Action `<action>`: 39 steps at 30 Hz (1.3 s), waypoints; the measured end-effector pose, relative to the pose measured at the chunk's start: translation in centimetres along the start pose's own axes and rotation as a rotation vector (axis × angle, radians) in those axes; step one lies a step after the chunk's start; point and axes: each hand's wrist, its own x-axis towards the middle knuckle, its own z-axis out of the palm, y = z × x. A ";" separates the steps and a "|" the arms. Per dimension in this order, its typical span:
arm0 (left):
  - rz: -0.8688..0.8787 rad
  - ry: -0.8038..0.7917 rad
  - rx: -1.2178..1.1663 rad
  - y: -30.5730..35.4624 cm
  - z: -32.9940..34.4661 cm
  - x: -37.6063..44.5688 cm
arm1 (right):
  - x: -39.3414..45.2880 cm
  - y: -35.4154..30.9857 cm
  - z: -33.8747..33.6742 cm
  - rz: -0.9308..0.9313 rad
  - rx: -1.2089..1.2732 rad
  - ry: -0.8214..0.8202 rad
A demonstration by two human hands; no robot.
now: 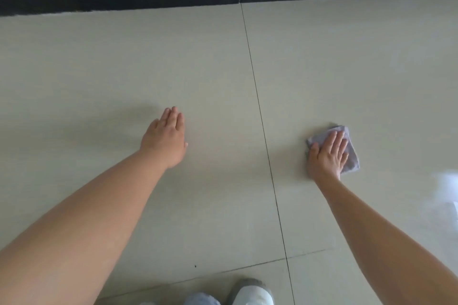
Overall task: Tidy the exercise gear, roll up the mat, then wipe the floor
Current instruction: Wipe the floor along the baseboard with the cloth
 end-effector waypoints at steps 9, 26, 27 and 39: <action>-0.152 0.195 -0.216 -6.4 2.1 2.7 | -0.9 -23.3 7.4 -0.827 -0.210 -0.221; -0.035 0.248 -0.188 -8.3 5.2 5.4 | 9.9 -29.8 4.4 -0.579 -0.301 -0.056; -0.025 0.257 -0.175 -8.4 5.1 5.4 | 8.1 -31.5 5.4 -0.695 -0.332 -0.087; -0.124 0.224 -0.309 -7.8 2.8 4.9 | 1.9 -6.4 2.9 -0.580 -0.350 -0.020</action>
